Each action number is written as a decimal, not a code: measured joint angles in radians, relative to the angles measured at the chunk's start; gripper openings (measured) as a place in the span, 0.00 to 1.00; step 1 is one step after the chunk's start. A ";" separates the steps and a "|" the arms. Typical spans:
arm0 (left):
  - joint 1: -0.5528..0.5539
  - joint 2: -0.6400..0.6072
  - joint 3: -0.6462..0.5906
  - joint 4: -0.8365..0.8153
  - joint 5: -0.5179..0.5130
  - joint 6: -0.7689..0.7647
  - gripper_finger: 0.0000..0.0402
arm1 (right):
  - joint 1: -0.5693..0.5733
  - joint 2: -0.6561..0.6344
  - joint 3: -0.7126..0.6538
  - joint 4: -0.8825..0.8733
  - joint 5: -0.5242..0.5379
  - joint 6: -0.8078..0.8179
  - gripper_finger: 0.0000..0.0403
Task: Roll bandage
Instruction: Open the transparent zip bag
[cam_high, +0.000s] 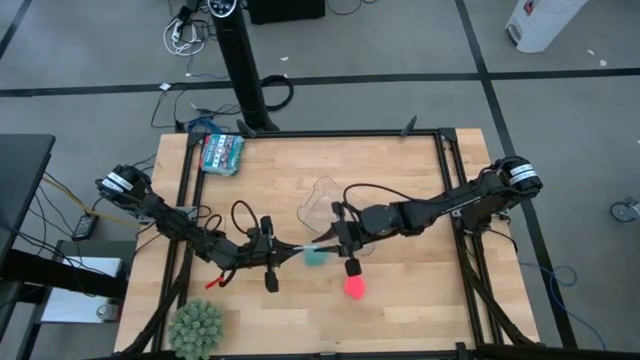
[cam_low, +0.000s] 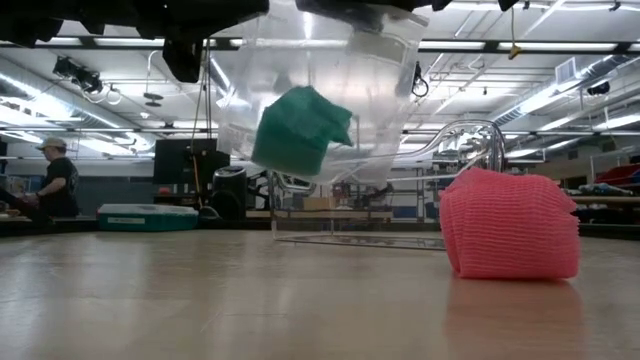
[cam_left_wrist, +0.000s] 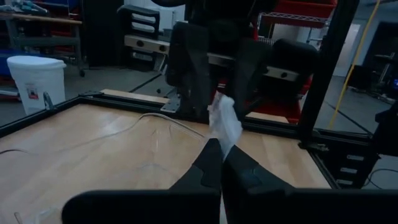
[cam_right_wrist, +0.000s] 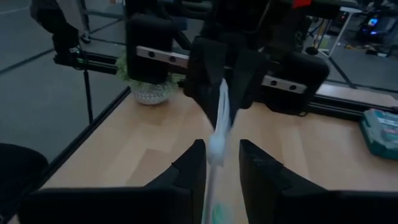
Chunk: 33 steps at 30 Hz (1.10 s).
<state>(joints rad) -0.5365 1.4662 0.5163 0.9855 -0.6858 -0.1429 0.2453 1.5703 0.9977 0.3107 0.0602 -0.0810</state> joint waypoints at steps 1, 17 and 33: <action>0.000 0.000 0.000 0.000 0.000 0.000 0.00 | -0.002 0.000 0.000 0.000 0.005 -0.001 0.18; -0.006 0.000 0.001 -0.023 0.004 0.004 0.00 | 0.010 -0.025 0.000 -0.186 0.098 0.015 0.00; -0.007 0.000 0.001 -0.032 -0.001 0.011 0.00 | 0.031 -0.178 0.000 -0.560 0.082 0.207 0.00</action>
<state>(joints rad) -0.5434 1.4662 0.5171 0.9535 -0.6869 -0.1318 0.2764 1.3923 0.9974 -0.2492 0.1426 0.1262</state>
